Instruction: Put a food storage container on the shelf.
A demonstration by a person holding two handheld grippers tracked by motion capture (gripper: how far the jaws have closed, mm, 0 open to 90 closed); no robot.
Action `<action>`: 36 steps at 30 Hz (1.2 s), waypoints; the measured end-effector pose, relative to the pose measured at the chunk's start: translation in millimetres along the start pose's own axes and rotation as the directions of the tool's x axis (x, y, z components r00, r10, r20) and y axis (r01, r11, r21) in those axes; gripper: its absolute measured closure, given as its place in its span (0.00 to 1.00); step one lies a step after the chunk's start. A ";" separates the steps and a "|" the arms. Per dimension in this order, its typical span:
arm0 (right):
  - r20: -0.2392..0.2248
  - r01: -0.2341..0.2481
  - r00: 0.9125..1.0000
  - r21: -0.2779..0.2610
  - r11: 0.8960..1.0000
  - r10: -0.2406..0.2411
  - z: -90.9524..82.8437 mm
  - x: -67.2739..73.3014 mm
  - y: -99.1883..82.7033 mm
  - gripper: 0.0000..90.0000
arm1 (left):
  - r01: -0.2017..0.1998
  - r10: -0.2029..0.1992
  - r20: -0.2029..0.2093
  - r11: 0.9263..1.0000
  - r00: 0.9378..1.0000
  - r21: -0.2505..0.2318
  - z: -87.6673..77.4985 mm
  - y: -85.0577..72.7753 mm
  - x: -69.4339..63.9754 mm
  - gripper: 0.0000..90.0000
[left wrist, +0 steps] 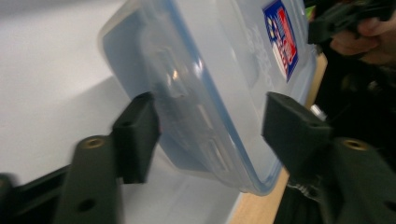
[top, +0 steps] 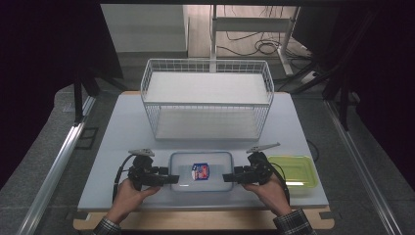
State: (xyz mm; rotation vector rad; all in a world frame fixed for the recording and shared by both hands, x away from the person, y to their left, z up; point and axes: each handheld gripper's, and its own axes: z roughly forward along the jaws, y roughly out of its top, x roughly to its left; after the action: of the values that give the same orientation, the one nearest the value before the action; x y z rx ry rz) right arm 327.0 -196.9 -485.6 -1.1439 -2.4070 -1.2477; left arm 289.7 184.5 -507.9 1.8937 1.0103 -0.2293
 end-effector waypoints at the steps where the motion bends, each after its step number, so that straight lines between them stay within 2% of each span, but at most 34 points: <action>1: -0.001 -0.003 1.000 -0.012 1.000 0.003 -1.9 0.2 -0.1 0.47 | -0.002 0.002 -0.001 1.000 1.000 0.000 -0.6 -0.6 -0.3 0.45; 4: 0.008 -0.014 1.000 -0.027 1.000 0.015 -2.3 1.7 -0.6 0.47 | 0.014 -0.014 -0.008 1.000 1.000 -0.016 -0.4 -1.9 -1.9 0.46; 6: 0.007 -0.037 0.999 -0.040 0.999 0.037 -2.9 1.7 -2.1 0.49 | 0.044 -0.044 -0.006 0.998 0.999 -0.036 -0.8 -3.3 -2.4 0.47; 8: -0.008 -0.067 0.998 -0.064 0.996 0.067 -7.0 0.3 -4.7 0.56 | 0.051 -0.051 -0.004 0.997 0.999 -0.056 -1.7 -3.9 -2.9 0.51; 10: -0.007 -0.069 0.998 -0.071 0.995 0.069 -8.4 0.7 -5.4 0.56 | 0.060 -0.061 -0.002 0.995 0.998 -0.073 -2.0 -3.4 -3.0 0.52; 18: 0.040 -0.034 0.998 -0.107 0.994 0.038 -10.7 8.8 -7.1 0.58 | 0.069 -0.072 -0.022 0.993 0.997 -0.093 -2.8 -2.3 -6.0 0.55; 22: 0.053 -0.008 0.998 -0.129 0.992 0.015 -11.8 9.8 -6.9 0.58 | 0.066 -0.067 -0.012 0.993 0.998 -0.097 -3.7 -0.1 -4.5 0.56; 29: 0.047 0.019 0.999 -0.178 0.984 -0.011 -19.9 12.9 -0.4 0.59 | 0.014 -0.018 -0.033 0.992 0.999 -0.129 -12.6 12.7 -12.7 0.56; 36: 0.055 0.058 0.997 -0.202 0.978 -0.048 -29.6 19.5 15.8 0.59 | -0.021 0.013 -0.050 0.987 0.999 -0.161 -23.3 28.0 -19.8 0.56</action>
State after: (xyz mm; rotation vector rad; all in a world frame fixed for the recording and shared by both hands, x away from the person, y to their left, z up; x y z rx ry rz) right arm 320.2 -203.4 -448.0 -1.1838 -2.4039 -1.5307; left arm 291.7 186.4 -466.5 1.7673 1.0140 -0.0887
